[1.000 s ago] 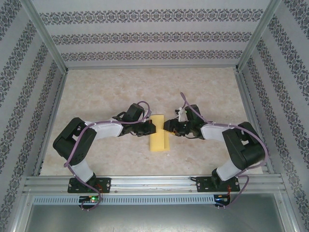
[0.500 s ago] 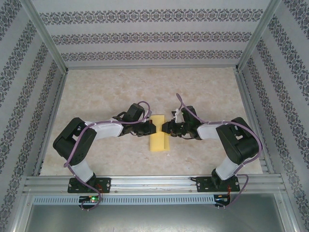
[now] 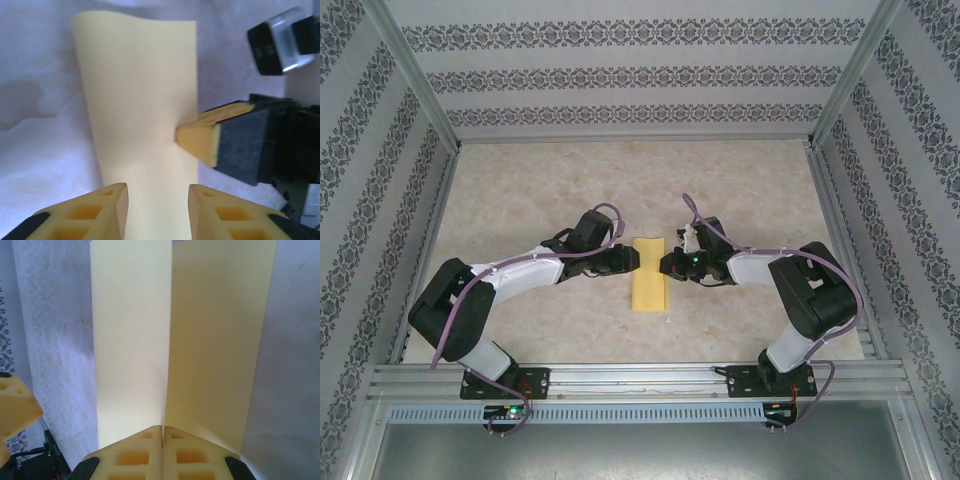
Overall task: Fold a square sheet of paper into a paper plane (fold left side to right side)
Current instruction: First fold in half a square sheet of paper at the center of the table.
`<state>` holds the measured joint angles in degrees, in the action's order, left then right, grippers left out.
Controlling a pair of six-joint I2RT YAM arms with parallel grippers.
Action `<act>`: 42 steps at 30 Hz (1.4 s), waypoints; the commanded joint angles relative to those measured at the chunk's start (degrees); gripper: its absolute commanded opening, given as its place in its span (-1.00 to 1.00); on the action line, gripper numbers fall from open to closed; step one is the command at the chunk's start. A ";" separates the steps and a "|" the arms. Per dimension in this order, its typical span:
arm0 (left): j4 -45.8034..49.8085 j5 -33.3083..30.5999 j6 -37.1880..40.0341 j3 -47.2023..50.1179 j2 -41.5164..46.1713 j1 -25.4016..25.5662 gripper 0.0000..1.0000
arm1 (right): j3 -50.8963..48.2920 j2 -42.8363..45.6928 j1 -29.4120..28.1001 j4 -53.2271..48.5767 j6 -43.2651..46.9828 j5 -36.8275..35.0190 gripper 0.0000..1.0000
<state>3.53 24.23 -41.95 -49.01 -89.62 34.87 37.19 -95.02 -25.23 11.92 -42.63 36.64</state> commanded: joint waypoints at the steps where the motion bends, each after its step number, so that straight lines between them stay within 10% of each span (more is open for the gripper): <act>1: 4.30 -1.54 1.88 -1.16 -1.57 0.48 -0.22 | 2.02 -0.43 -0.89 -3.13 2.84 -1.91 -1.00; 26: 0.97 1.04 -0.41 -4.93 -13.48 2.03 -0.05 | 3.27 -1.39 -1.40 -6.82 4.49 -4.39 -0.94; 42: 2.66 -1.96 -2.43 -5.55 -18.60 4.76 -0.17 | 0.75 9.22 0.90 -17.91 7.03 -15.02 -0.29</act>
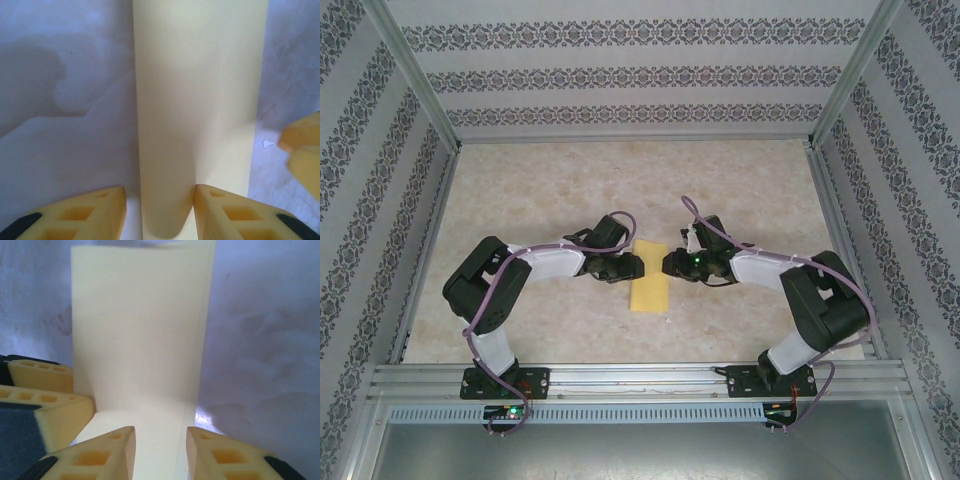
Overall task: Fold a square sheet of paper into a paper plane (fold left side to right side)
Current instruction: First fold in half a square sheet of paper at the center of the table.
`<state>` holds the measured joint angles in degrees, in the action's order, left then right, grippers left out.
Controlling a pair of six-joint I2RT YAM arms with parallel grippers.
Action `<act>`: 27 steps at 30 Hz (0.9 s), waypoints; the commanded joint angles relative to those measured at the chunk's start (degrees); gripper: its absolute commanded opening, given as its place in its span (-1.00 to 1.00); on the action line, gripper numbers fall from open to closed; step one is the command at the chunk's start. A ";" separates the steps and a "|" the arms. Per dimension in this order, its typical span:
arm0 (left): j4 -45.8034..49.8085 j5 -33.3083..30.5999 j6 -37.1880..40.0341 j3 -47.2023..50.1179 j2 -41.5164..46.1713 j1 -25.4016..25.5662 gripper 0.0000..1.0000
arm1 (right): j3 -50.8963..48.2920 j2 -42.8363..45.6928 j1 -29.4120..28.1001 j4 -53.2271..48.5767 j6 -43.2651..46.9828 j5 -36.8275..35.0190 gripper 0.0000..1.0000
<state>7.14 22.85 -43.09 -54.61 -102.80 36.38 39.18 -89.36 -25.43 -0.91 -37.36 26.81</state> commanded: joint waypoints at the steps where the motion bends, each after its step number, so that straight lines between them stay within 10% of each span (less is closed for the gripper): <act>1: -0.83 -0.96 -1.61 -0.10 -5.80 3.49 -0.17 | -1.74 4.67 1.61 -5.83 2.02 -5.97 -0.26; 27: 5.07 -3.48 -0.75 -5.71 -11.54 6.07 -0.13 | -8.07 17.38 10.83 -11.16 5.19 -7.09 -0.16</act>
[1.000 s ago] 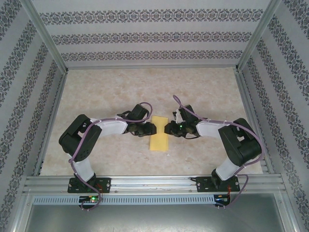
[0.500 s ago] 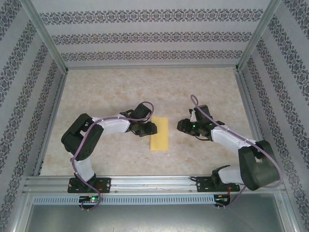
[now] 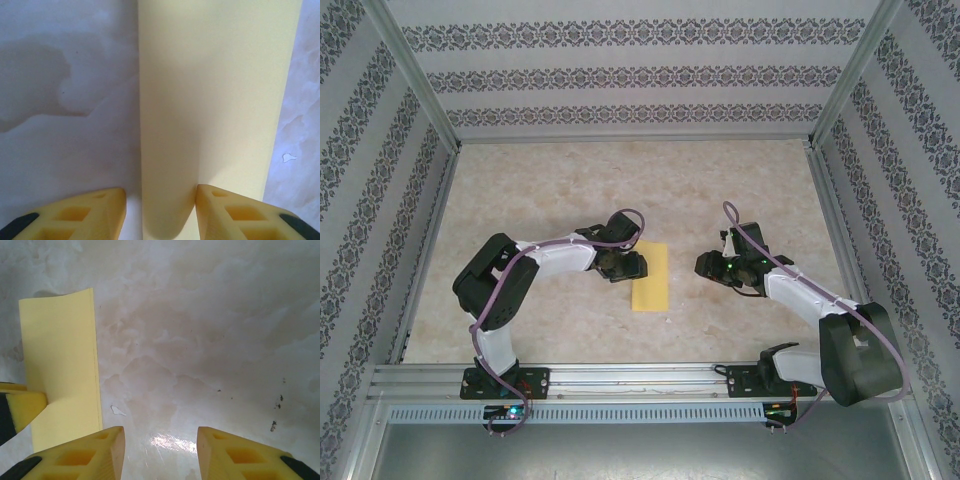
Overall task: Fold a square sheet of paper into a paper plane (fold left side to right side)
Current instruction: First fold in half a square sheet of paper at the center of the table.
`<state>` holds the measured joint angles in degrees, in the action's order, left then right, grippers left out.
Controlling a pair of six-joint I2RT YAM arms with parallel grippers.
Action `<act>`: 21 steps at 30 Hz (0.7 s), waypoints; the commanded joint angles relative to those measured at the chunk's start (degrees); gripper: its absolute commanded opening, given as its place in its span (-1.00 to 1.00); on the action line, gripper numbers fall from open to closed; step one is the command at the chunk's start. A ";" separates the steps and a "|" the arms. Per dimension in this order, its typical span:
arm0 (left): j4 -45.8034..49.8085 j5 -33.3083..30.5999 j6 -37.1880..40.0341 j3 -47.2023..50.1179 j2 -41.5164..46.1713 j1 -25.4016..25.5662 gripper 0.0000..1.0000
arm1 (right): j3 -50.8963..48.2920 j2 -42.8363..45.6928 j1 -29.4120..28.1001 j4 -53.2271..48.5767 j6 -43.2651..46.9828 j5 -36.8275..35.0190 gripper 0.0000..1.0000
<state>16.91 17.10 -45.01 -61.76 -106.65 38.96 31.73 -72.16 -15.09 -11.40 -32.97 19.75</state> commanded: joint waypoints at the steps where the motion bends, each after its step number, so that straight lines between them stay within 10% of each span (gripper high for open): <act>1: -4.69 2.25 1.22 1.30 -7.78 3.58 -0.12 | -0.61 0.11 0.50 -0.66 0.80 0.01 -0.16; 21: -3.55 2.74 0.88 -0.47 -9.88 3.75 -0.09 | -0.26 -1.84 0.59 -0.02 0.96 1.68 -0.16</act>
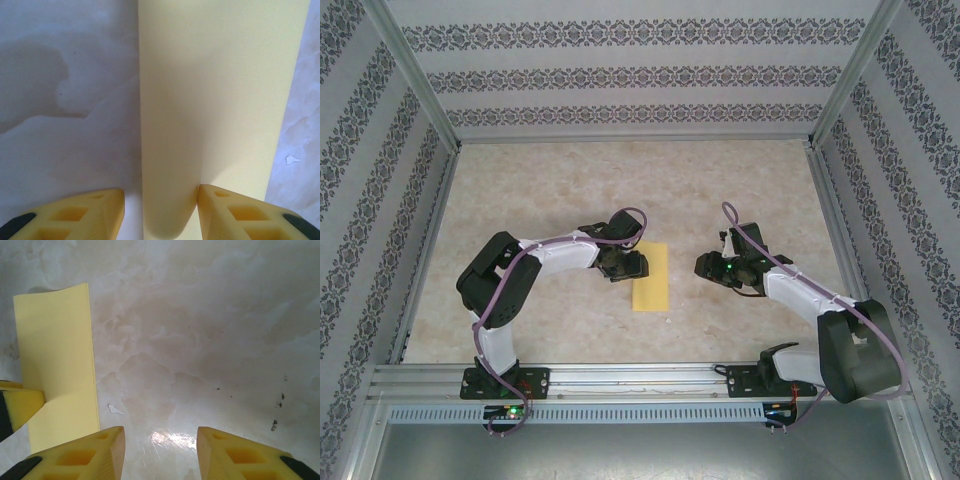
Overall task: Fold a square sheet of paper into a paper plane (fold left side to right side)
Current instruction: First fold in half a square sheet of paper at the center of the table.
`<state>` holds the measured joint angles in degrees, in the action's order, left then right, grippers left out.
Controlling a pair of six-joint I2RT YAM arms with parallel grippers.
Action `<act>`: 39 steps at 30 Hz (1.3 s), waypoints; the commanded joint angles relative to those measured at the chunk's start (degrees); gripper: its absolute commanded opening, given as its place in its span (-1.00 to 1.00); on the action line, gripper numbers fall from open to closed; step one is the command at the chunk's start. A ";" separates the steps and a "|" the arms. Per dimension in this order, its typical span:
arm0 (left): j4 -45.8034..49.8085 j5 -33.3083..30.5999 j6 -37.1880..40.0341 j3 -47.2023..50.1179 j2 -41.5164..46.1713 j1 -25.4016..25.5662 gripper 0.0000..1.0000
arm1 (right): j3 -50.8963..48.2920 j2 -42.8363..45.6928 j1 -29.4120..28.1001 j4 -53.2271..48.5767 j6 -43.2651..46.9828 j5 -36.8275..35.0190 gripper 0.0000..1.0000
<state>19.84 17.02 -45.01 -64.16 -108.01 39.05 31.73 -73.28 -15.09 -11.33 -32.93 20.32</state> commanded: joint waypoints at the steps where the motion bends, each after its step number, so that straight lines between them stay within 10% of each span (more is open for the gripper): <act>1: -6.39 2.87 0.79 1.85 -8.62 3.62 -0.09 | -0.18 -0.90 0.56 -0.01 0.94 1.30 -0.16; 39: -3.99 2.84 0.59 0.65 -10.55 4.33 -0.05 | 0.08 -2.73 0.15 1.12 0.50 2.76 -0.17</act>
<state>23.00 16.19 -44.16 -66.63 -109.40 39.66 31.73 -75.48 -15.11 -10.87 -32.95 22.13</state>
